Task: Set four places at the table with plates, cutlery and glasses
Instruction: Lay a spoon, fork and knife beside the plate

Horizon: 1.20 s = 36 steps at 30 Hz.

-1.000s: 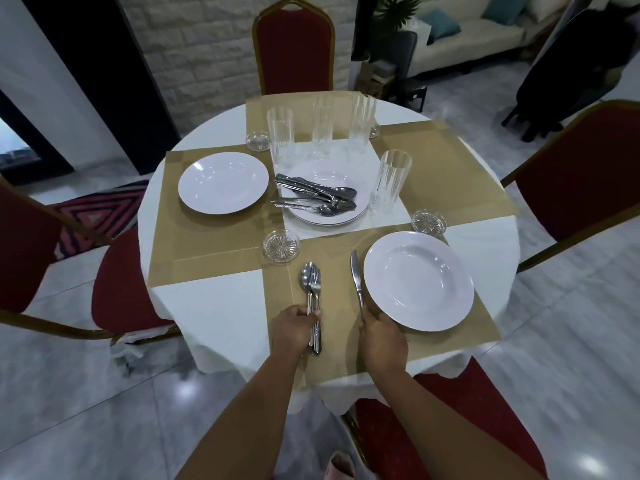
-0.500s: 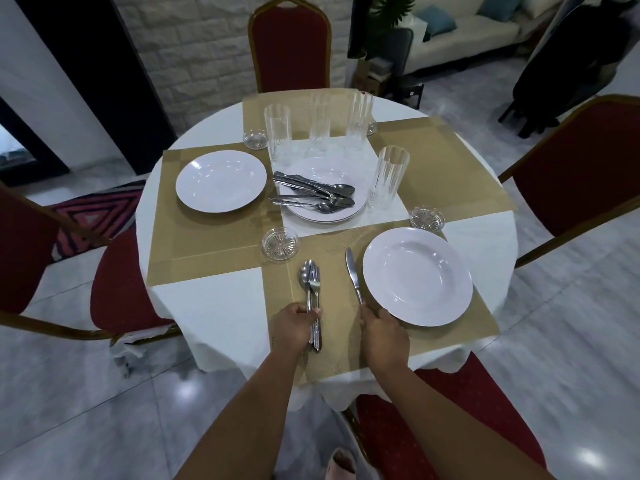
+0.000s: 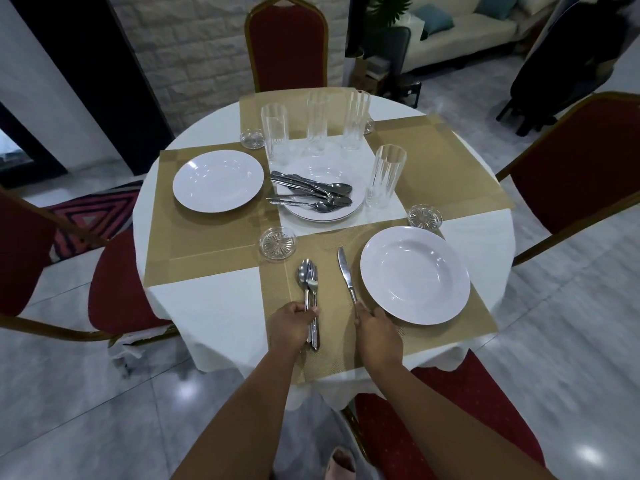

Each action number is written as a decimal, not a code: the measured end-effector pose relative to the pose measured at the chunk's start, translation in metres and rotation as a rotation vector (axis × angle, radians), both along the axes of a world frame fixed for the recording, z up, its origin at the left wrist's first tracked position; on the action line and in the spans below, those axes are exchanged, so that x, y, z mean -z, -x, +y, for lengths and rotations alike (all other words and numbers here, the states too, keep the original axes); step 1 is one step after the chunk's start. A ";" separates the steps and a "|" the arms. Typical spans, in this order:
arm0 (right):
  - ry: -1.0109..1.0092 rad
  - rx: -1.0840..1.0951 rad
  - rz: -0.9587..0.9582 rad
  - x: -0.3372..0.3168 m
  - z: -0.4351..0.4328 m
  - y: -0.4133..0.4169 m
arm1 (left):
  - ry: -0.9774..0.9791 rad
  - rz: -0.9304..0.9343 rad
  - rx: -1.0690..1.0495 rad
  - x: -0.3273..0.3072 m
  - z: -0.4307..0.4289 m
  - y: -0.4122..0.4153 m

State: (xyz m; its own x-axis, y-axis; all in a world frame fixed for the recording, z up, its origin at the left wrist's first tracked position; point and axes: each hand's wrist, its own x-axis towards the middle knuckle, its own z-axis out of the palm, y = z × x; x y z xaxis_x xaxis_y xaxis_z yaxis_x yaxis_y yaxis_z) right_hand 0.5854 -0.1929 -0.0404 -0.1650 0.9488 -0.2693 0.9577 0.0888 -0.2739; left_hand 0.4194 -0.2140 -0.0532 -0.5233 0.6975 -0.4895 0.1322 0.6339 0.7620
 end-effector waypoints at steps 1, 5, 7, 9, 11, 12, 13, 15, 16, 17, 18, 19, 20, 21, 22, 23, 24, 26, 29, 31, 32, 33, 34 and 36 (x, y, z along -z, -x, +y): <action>0.000 0.003 0.009 0.000 0.000 0.000 | 0.002 0.001 0.001 0.000 0.000 0.000; 0.000 0.008 0.016 0.000 0.000 0.000 | -0.001 -0.004 0.002 0.000 -0.001 -0.001; 0.003 0.015 0.032 0.000 0.000 0.000 | 0.002 -0.012 -0.003 0.000 -0.001 -0.001; 0.006 0.019 0.043 0.000 0.000 -0.001 | 0.009 -0.021 -0.005 0.000 0.000 0.000; 0.006 0.025 0.055 -0.001 0.000 -0.001 | 0.017 -0.054 -0.009 -0.001 0.002 0.000; 0.009 0.025 0.068 -0.002 0.000 -0.001 | 0.021 -0.084 -0.012 -0.001 0.003 0.001; 0.014 0.023 0.080 -0.002 -0.001 -0.002 | 0.026 -0.109 -0.005 -0.002 0.004 0.003; 0.025 0.022 0.097 -0.004 -0.001 -0.002 | 0.031 -0.134 0.013 -0.005 0.006 0.005; 0.026 0.030 0.102 -0.005 -0.002 -0.002 | 0.031 -0.142 0.009 -0.005 0.006 0.006; 0.022 0.045 0.108 -0.006 -0.002 -0.002 | 0.028 -0.146 -0.004 -0.006 0.007 0.007; 0.014 0.065 0.117 -0.007 -0.004 -0.001 | 0.026 -0.144 -0.023 -0.007 0.007 0.007; 0.011 0.085 0.126 -0.009 -0.005 -0.001 | 0.022 -0.142 -0.041 -0.009 0.006 0.007; 0.006 0.102 0.137 -0.012 -0.006 0.000 | 0.015 -0.143 -0.054 -0.012 0.007 0.007; 0.001 0.115 0.144 -0.013 -0.007 0.000 | 0.014 -0.151 -0.060 -0.014 0.007 0.007; -0.009 0.130 0.149 -0.016 -0.008 0.001 | 0.010 -0.160 -0.064 -0.018 0.007 0.007; -0.022 0.144 0.155 -0.019 -0.009 0.001 | 0.011 -0.165 -0.065 -0.022 0.007 0.007; -0.036 0.150 0.167 -0.022 -0.010 0.002 | 0.014 -0.169 -0.061 -0.026 0.007 0.006; -0.043 0.159 0.213 -0.029 -0.012 0.007 | 0.015 -0.186 -0.069 -0.031 0.006 0.006; 0.089 0.190 0.367 -0.034 -0.012 0.020 | 0.006 -0.262 -0.109 -0.029 0.004 0.005; 0.204 0.216 0.485 -0.034 -0.011 0.027 | 0.000 -0.312 -0.144 -0.028 0.003 0.003; 0.249 0.238 0.538 -0.034 -0.011 0.029 | -0.002 -0.334 -0.158 -0.027 0.002 0.001; 0.291 0.270 0.586 -0.033 -0.011 0.032 | -0.003 -0.355 -0.170 -0.027 0.001 -0.001; 0.336 0.314 0.634 -0.032 -0.012 0.034 | -0.007 -0.380 -0.185 -0.028 0.001 -0.003; 0.430 0.392 0.732 -0.032 -0.015 0.038 | -0.009 -0.438 -0.227 -0.029 -0.001 -0.004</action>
